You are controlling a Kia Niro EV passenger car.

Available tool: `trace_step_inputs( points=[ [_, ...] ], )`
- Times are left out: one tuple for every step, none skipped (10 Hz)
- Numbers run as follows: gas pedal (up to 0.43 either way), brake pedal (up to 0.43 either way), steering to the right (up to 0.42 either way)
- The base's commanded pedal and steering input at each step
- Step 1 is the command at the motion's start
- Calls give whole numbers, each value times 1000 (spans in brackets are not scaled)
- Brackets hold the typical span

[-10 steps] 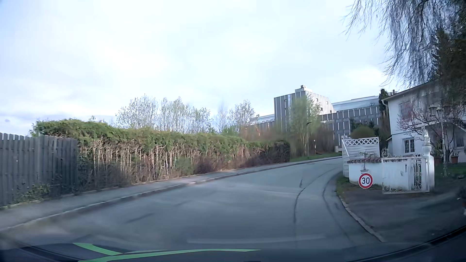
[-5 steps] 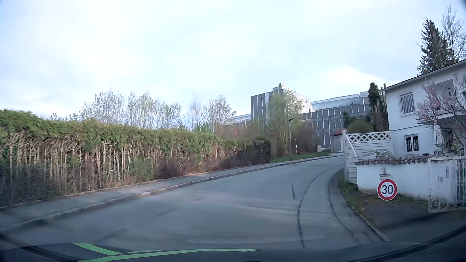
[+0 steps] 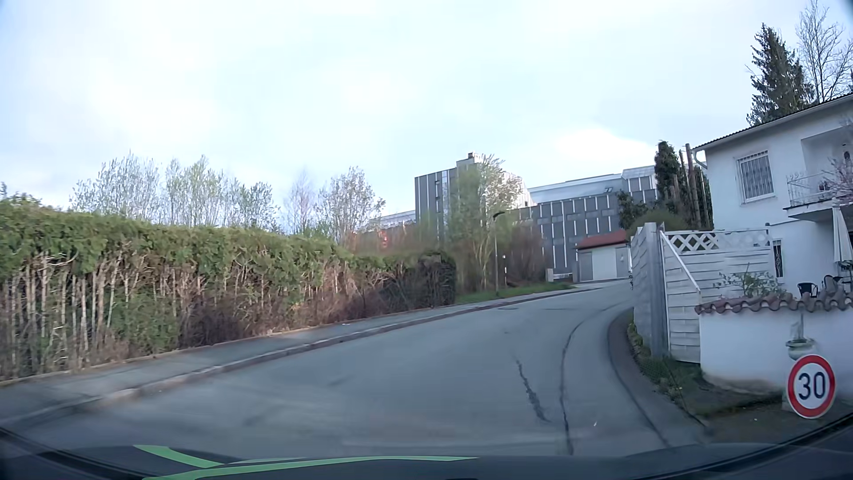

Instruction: Follow the waypoints while adhering to traffic rules and regulations

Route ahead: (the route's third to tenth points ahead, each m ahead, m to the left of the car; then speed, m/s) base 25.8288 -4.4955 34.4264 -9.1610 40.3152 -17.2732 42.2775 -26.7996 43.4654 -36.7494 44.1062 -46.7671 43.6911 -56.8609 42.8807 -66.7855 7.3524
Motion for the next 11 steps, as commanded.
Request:
trace_step_inputs(
  points=[
    [189, 0, 100],
    [197, 0, 100],
    [197, 0, 100],
    [197, 0, 100],
    [197, 0, 101],
    [209, 0, 102],
    [209, 0, 104],
    [209, 0, 105],
    [220, 0, 108],
    [220, 0, 109],
    [220, 0, 107]
  ],
)
